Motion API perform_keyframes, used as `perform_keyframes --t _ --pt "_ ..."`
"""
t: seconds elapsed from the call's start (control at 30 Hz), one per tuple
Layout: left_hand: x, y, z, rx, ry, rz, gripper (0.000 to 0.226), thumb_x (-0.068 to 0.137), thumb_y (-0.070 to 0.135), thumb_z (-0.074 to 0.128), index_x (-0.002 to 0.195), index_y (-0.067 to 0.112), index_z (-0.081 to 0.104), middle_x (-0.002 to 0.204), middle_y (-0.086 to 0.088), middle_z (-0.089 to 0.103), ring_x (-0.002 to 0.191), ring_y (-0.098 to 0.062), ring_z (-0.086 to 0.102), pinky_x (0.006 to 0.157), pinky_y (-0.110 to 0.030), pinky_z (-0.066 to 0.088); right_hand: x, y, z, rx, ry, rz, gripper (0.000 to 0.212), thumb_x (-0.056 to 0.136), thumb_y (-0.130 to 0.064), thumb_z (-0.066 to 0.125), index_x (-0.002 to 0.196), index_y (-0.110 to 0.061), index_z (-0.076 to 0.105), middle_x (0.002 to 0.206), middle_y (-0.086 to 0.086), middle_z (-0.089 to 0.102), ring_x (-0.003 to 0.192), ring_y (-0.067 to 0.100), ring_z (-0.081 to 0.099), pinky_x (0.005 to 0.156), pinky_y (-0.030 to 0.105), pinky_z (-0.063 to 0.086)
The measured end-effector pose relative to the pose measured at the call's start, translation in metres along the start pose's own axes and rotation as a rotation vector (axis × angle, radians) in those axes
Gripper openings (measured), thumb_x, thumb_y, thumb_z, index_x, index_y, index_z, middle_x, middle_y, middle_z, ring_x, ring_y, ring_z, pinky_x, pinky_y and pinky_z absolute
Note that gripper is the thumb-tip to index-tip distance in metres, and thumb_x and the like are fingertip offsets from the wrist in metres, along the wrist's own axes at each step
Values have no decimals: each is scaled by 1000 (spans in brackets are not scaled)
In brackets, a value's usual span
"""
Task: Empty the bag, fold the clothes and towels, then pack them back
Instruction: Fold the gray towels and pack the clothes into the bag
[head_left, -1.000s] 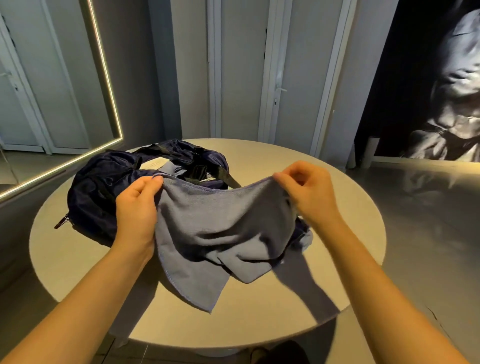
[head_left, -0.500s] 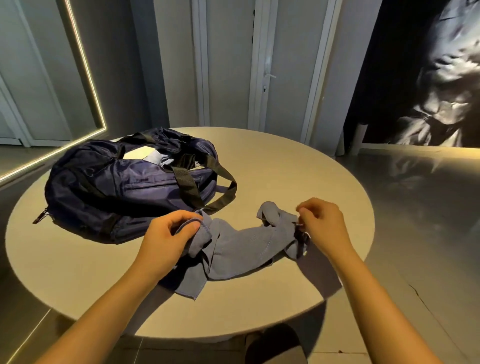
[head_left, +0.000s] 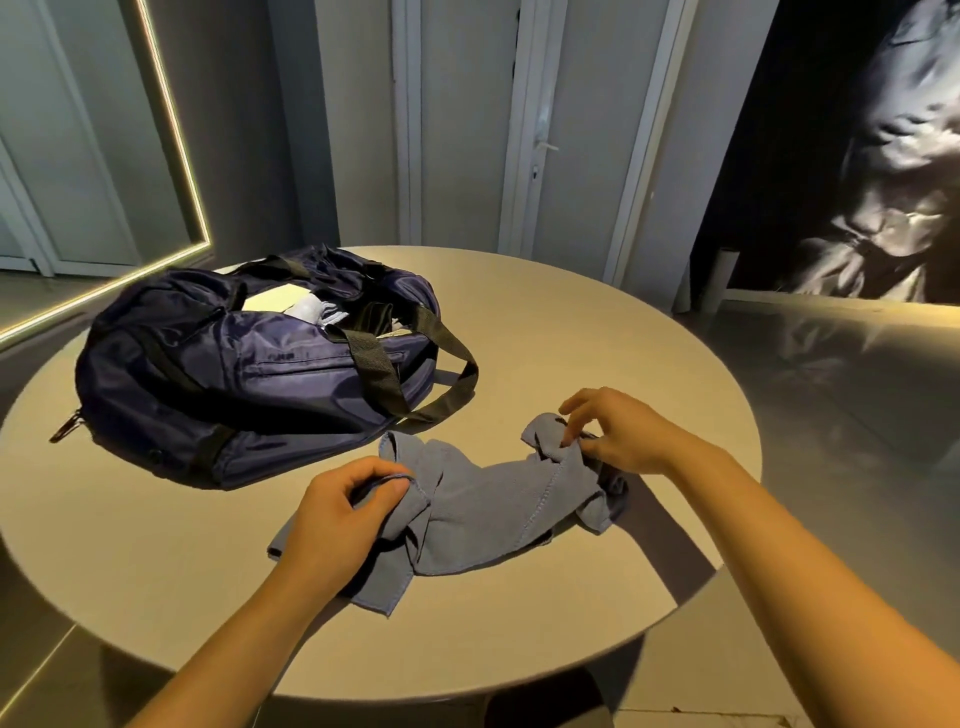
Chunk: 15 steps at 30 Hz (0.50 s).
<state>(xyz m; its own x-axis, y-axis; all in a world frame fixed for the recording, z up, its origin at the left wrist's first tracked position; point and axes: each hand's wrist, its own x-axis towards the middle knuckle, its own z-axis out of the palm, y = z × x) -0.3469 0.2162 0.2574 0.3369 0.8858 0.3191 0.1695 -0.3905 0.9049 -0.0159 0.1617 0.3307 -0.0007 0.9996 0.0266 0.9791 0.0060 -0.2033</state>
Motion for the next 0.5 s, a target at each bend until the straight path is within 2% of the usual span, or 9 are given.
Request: perform_keyframes --t 0.07,0.17,0.23,0.27,0.33,0.43,0.47,0.5 --pt "-1 0 -1 -30 25 -20 17 93 5 70 89 20 76 87 11 75 88 -8 69 77 -13 52 3 0 -12 27 30 9 11 95 -18 66 94 -17 76 131 1 65 117 21 59 95 32 46" --pt "-3 -1 -3 -58 85 -29 17 95 7 68 90 21 75 89 11 75 87 -9 69 76 -17 51 1 -12 -48 372 -2 64 20 99 -15 60 94 -1 73 102 3 74 95 13 67 90 29 54" --pt "-4 -5 -5 -102 127 -45 13 97 10 67 95 20 76 93 6 75 91 -16 69 80 -30 53 -2 -30 -72 538 -75 82 27 103 -16 53 94 6 68 89 13 67 84 16 65 82 27 56" --pt "-4 -7 -6 -136 149 -55 12 98 11 66 96 19 75 95 4 75 92 -21 69 80 -36 54 -2 -41 -83 555 -62 104 29 104 -16 50 90 1 68 85 13 66 81 18 64 77 28 56" --pt "-5 -9 -6 -191 191 -77 11 99 12 65 97 18 75 95 2 75 91 -24 69 79 -41 55 0 -62 -103 591 65 195 32 103 -18 47 76 -11 62 70 4 58 69 18 57 65 30 50" --pt "-7 -5 -7 -237 258 -76 12 100 14 63 95 17 73 93 4 74 87 -20 68 72 -32 55 5 -84 -127 947 322 364 25 95 -20 53 72 -14 55 57 -1 53 58 16 51 59 29 42" --pt "-7 -2 -8 -247 291 -74 13 101 15 62 95 19 72 91 6 73 85 -16 68 68 -26 54 8 -87 -130 974 394 412 23 94 -20 54 72 -13 55 57 0 55 55 16 52 56 27 41" --pt "-8 -1 -10 -258 327 -80 13 101 16 61 94 21 71 90 6 72 83 -14 67 66 -24 53 9 -88 -129 875 413 465 21 93 -20 53 74 -11 56 59 3 57 54 18 52 55 26 40"
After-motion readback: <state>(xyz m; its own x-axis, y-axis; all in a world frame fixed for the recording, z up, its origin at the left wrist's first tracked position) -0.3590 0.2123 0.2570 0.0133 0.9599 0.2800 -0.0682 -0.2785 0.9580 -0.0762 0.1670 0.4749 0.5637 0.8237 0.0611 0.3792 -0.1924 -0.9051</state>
